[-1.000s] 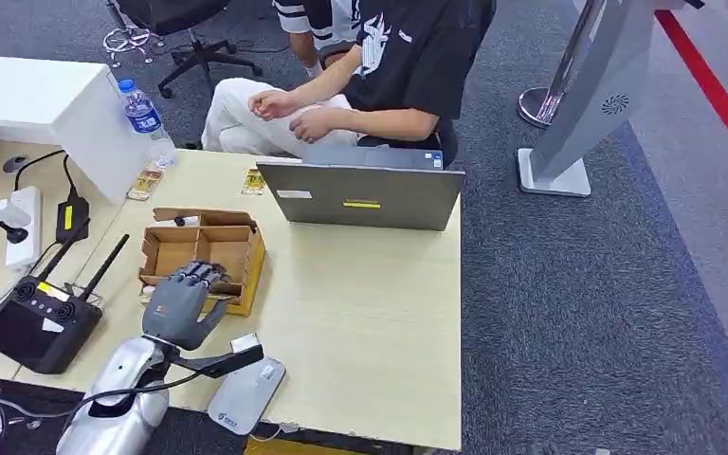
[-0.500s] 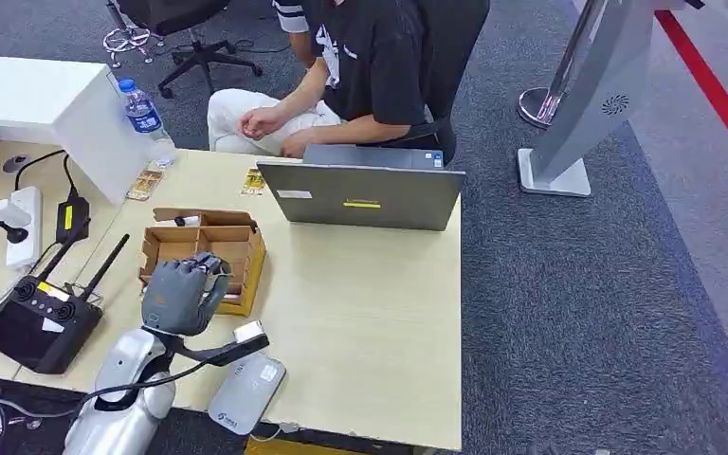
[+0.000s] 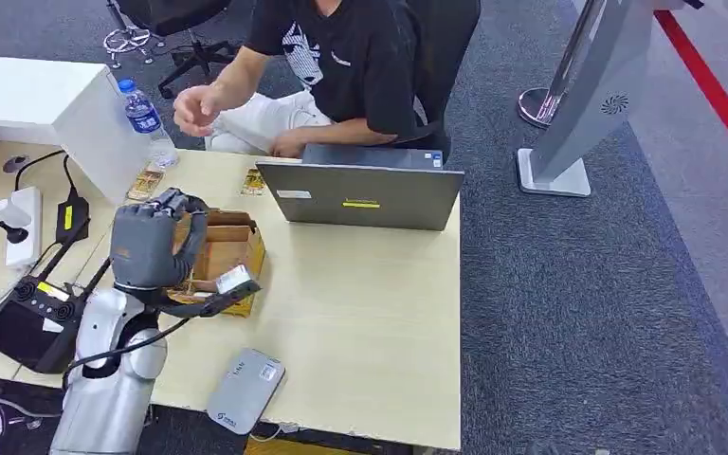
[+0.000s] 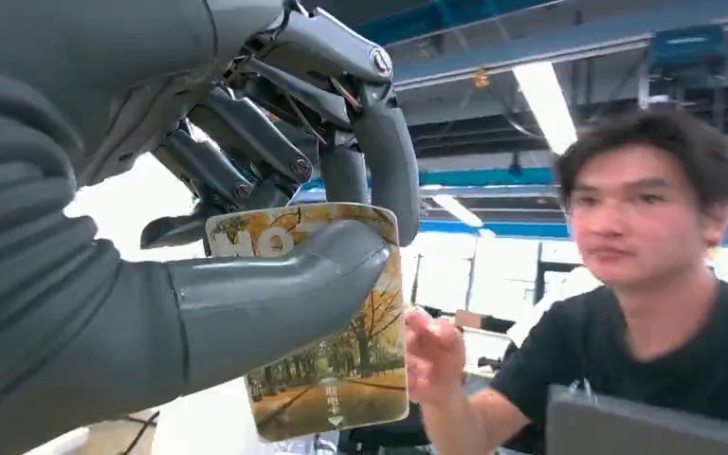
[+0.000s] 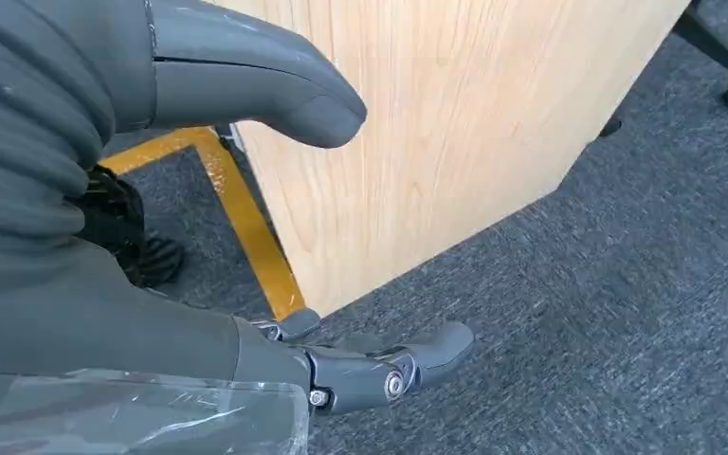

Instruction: Pass the card to the sensor for recognition and then transmit it.

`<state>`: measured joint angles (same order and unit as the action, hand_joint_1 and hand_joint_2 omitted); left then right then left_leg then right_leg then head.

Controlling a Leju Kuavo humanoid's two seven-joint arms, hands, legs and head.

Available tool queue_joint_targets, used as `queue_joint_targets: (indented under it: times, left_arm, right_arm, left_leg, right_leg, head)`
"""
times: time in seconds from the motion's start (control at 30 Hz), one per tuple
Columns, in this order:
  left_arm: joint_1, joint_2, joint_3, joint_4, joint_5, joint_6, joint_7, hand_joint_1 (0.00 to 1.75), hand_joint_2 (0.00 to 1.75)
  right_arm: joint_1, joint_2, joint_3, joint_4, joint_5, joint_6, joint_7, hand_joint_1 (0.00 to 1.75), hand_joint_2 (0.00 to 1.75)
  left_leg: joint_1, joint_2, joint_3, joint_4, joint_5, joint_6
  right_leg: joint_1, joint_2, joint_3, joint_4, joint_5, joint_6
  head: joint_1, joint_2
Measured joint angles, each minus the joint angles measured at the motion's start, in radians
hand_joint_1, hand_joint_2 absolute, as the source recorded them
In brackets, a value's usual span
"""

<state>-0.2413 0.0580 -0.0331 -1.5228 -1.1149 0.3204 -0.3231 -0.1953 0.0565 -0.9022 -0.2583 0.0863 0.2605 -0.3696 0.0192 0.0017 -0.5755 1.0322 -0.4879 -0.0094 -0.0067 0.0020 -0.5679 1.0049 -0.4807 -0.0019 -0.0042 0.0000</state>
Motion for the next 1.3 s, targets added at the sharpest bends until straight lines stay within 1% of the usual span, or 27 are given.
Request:
queue_joint_targets:
  times: [0.1,0.23,0.4,0.47,0.5,0.7,0.9,1.0,1.03,1.1,1.13,1.2,1.23,1.3]
  left_arm:
    - [-0.038,0.010,0.070,0.001,0.054,-0.020,-0.018,1.75,1.75]
    - [-0.056,0.015,0.151,0.008,0.102,-0.034,-0.043,1.75,1.75]
    - [-0.057,0.015,0.215,0.014,0.116,-0.038,-0.068,1.75,1.75]
    - [-0.057,0.014,0.226,0.018,0.108,-0.038,-0.078,1.40,1.75]
    - [-0.056,0.013,0.229,0.019,0.105,-0.039,-0.081,0.00,1.75]
    - [-0.047,0.003,0.232,0.025,0.088,-0.036,-0.090,0.00,1.75]
    - [-0.015,-0.005,0.232,0.025,0.076,-0.033,-0.111,0.00,1.75]
    - [0.004,-0.005,0.232,0.025,0.072,-0.042,-0.126,0.00,1.75]
    - [0.014,0.000,0.229,0.025,0.075,-0.063,-0.136,0.00,1.75]
    - [0.037,0.018,0.221,0.032,0.083,-0.092,-0.154,0.00,1.75]
    - [0.049,0.033,0.215,0.037,0.085,-0.117,-0.160,0.00,1.75]
    - [0.087,0.095,0.187,0.063,0.080,-0.165,-0.169,0.00,1.75]
    - [0.109,0.129,0.175,0.074,0.081,-0.166,-0.172,0.00,1.75]
    - [0.155,0.180,0.155,0.090,0.088,-0.165,-0.174,0.00,1.75]
  right_arm:
    - [-0.004,0.001,0.000,0.001,0.004,-0.003,0.000,0.00,1.75]
    - [-0.010,0.003,0.000,0.002,0.015,-0.007,0.001,0.00,1.75]
    - [-0.012,0.008,0.000,0.002,0.019,-0.008,0.001,0.00,1.75]
    - [-0.012,0.009,0.000,0.002,0.019,-0.008,0.001,0.00,1.75]
    - [-0.012,0.009,0.000,0.002,0.019,-0.008,0.001,0.00,1.75]
    - [-0.013,0.010,0.000,0.002,0.019,-0.008,0.001,0.00,1.75]
    - [-0.013,0.010,-0.003,0.002,0.019,-0.008,0.000,0.00,1.75]
    - [-0.013,0.009,-0.004,0.002,0.019,-0.007,0.000,0.00,1.75]
    - [-0.013,0.009,-0.005,0.002,0.018,-0.006,0.000,0.00,1.75]
    - [-0.013,0.009,-0.005,0.002,0.016,-0.004,0.001,0.00,1.75]
    - [-0.013,0.009,-0.006,0.002,0.016,-0.003,0.003,0.00,1.75]
    - [-0.014,0.009,-0.007,0.002,0.016,-0.003,0.006,0.00,1.75]
    - [-0.014,0.009,-0.008,0.002,0.015,-0.003,0.010,0.00,1.75]
    - [-0.014,0.008,-0.011,0.002,0.015,-0.003,0.011,0.00,1.75]
  left_leg:
    - [0.000,0.000,0.000,0.000,0.000,0.000]
    - [0.000,0.000,0.000,0.000,0.000,0.000]
    - [0.000,0.000,0.000,0.000,0.000,0.000]
    - [0.000,0.000,0.000,0.000,0.000,0.000]
    - [0.000,0.000,0.000,0.000,0.000,0.000]
    - [0.000,0.000,0.000,0.000,0.000,0.000]
    - [0.000,0.000,0.000,0.000,0.000,0.000]
    - [0.000,0.000,0.000,0.000,0.000,0.000]
    - [0.000,0.000,0.000,0.000,0.000,0.000]
    - [0.000,0.001,0.000,0.000,0.000,0.000]
    - [0.000,0.001,0.000,0.000,0.000,0.000]
    - [0.000,0.003,0.001,-0.001,0.000,0.000]
    - [0.000,0.005,0.001,-0.001,0.000,0.000]
    - [0.000,0.005,0.001,-0.001,0.000,0.000]
  right_leg:
    - [0.000,0.000,0.000,0.000,0.000,0.000]
    - [0.000,0.000,0.000,0.000,0.000,0.000]
    - [0.000,0.000,0.000,0.000,0.000,0.000]
    - [0.000,0.000,0.000,0.000,0.000,0.000]
    - [0.000,0.000,0.000,0.000,0.000,0.000]
    - [0.000,0.000,0.000,0.000,0.000,0.000]
    - [0.000,0.000,0.000,0.000,0.000,0.000]
    - [0.000,0.000,0.000,0.000,0.000,0.000]
    - [0.000,0.000,0.000,0.000,0.000,0.000]
    - [0.000,0.001,0.000,0.000,0.000,0.000]
    - [0.000,0.001,0.000,0.000,0.000,0.000]
    - [0.000,0.003,-0.001,0.000,0.000,0.000]
    - [0.000,0.005,-0.001,0.000,0.000,0.000]
    - [0.000,0.005,-0.002,0.000,0.000,0.000]
  head:
    - [0.000,0.000]
    - [0.000,0.000]
    - [0.000,0.000]
    - [0.000,0.000]
    - [0.000,0.000]
    - [0.000,0.000]
    - [0.000,0.000]
    - [0.000,0.000]
    - [0.000,0.000]
    - [0.000,0.000]
    - [0.001,0.000]
    - [0.001,0.000]
    - [0.000,0.000]
    - [0.000,0.000]
